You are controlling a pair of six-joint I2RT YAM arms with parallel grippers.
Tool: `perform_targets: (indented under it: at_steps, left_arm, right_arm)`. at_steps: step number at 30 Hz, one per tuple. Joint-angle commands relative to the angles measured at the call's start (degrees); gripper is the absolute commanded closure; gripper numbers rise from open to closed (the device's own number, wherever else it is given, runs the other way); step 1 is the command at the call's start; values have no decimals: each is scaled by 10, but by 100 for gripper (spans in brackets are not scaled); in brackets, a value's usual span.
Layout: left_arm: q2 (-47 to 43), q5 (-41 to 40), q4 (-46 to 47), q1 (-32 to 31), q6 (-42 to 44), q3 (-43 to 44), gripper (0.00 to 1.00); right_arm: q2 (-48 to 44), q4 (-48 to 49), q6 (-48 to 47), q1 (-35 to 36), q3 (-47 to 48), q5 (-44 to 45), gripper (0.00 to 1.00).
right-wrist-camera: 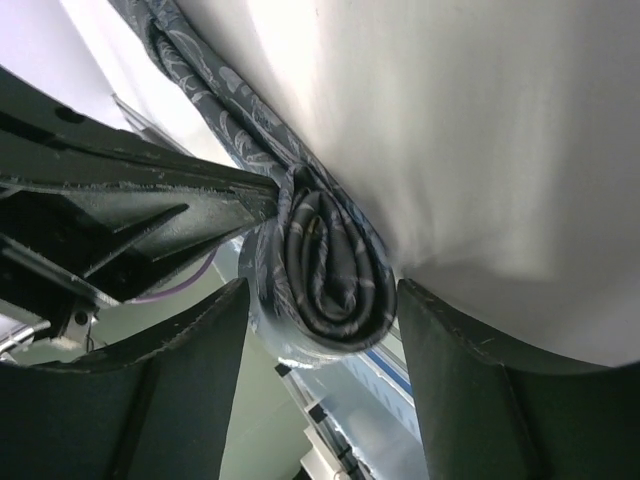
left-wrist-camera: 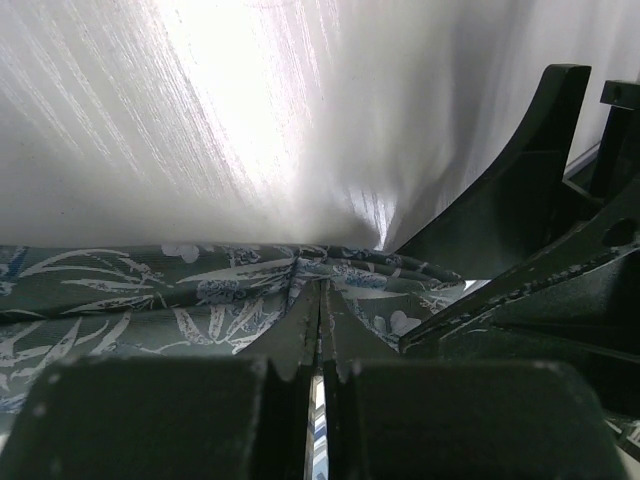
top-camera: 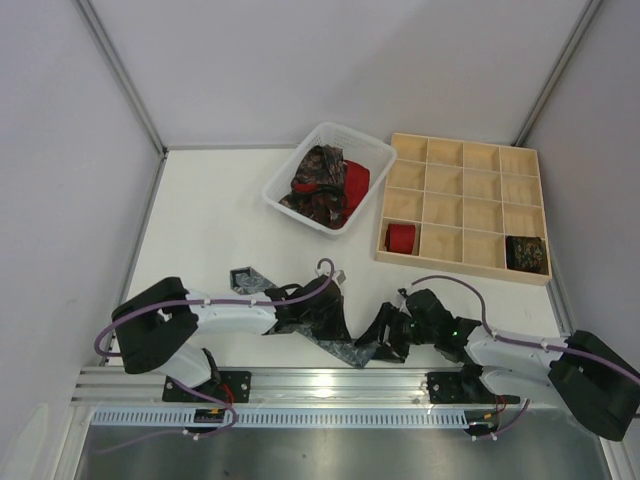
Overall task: Roll the ties
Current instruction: Roll the tie
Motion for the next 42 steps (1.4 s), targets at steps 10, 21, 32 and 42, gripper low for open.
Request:
perform_targets:
  at_steps: [10, 21, 32, 42]
  left_arm:
    - [-21, -17, 32, 3, -4, -37, 97]
    - [-37, -26, 24, 3, 1, -36, 97]
    - [-115, -111, -117, 1, 8, -34, 98]
    - [-153, -72, -118, -10, -10, -81, 100]
  right_arm:
    - [25, -150, -38, 17, 52, 47, 27]
    - [17, -164, -3, 50, 41, 35, 26]
    - [3, -274, -105, -1, 79, 68, 18]
    - [26, -370, -252, -86, 174, 90, 16]
